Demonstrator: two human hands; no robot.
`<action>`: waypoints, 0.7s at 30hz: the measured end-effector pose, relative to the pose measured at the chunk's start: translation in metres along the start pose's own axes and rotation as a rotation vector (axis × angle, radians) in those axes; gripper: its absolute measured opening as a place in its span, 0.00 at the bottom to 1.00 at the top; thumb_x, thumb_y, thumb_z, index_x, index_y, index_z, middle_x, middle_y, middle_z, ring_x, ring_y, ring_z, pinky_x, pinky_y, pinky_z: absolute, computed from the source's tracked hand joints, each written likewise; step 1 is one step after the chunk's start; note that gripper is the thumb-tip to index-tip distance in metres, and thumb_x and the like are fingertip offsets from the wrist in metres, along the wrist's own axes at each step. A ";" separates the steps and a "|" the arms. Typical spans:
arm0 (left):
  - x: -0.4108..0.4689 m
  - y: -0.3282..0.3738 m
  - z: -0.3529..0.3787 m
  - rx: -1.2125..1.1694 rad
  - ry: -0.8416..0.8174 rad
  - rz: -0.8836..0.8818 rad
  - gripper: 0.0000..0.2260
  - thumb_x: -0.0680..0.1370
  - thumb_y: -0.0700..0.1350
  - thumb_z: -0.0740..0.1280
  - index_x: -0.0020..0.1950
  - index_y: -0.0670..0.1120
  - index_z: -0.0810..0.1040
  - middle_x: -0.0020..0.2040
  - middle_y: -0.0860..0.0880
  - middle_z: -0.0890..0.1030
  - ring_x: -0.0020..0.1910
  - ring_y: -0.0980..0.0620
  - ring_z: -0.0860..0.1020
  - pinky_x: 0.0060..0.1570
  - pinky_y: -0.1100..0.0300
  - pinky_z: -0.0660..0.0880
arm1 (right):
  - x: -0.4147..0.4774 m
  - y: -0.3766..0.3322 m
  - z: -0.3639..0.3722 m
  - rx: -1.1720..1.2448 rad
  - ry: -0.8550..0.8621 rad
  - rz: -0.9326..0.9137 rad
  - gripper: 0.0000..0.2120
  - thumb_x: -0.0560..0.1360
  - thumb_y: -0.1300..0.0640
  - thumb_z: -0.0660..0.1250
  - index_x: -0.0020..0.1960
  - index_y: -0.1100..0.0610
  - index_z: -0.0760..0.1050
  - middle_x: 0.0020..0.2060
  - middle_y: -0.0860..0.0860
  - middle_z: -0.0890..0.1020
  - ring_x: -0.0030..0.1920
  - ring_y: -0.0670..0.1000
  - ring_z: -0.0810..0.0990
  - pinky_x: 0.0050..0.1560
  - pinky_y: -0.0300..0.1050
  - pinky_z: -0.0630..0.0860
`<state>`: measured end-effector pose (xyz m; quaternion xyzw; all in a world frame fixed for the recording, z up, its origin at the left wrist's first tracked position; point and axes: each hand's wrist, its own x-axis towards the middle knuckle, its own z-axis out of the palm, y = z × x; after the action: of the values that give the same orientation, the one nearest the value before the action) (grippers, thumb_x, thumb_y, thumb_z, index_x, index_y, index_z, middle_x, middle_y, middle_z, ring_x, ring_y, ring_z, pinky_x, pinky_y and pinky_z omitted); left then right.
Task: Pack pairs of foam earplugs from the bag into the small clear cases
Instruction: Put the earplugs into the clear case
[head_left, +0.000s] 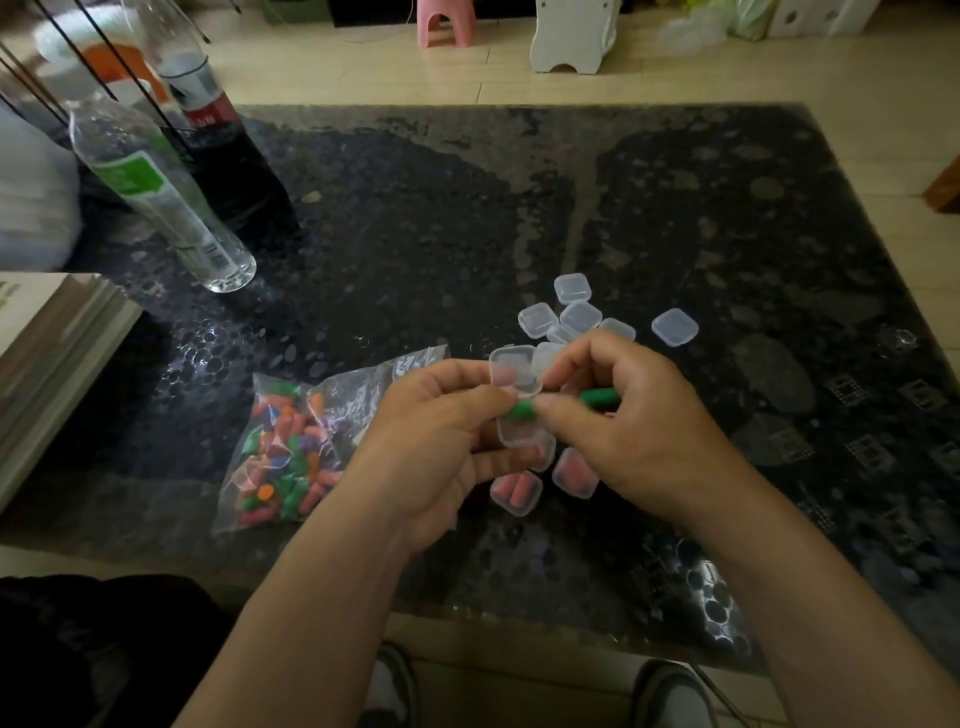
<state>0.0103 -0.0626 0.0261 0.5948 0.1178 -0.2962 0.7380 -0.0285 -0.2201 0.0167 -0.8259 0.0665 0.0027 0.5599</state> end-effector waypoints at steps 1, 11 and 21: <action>0.000 0.001 0.001 0.005 0.032 0.009 0.06 0.80 0.33 0.67 0.55 0.39 0.79 0.45 0.38 0.84 0.36 0.46 0.84 0.37 0.52 0.84 | 0.001 0.000 -0.001 0.060 0.007 0.063 0.09 0.77 0.63 0.67 0.45 0.49 0.76 0.35 0.46 0.79 0.29 0.39 0.77 0.32 0.36 0.74; 0.003 -0.003 0.004 0.093 0.176 0.062 0.06 0.80 0.35 0.69 0.56 0.40 0.80 0.54 0.37 0.83 0.40 0.47 0.87 0.38 0.54 0.84 | 0.000 -0.003 0.002 0.119 0.026 -0.015 0.06 0.77 0.61 0.71 0.47 0.50 0.81 0.46 0.49 0.84 0.41 0.48 0.84 0.41 0.40 0.83; 0.001 -0.003 0.002 0.008 0.076 0.091 0.06 0.81 0.35 0.67 0.57 0.38 0.80 0.54 0.37 0.85 0.50 0.40 0.86 0.44 0.49 0.85 | -0.004 -0.007 0.009 0.321 -0.046 0.101 0.11 0.75 0.65 0.73 0.51 0.51 0.80 0.44 0.50 0.84 0.44 0.52 0.86 0.40 0.47 0.85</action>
<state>0.0091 -0.0654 0.0242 0.6133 0.1175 -0.2398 0.7433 -0.0312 -0.2087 0.0200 -0.7211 0.0944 0.0390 0.6853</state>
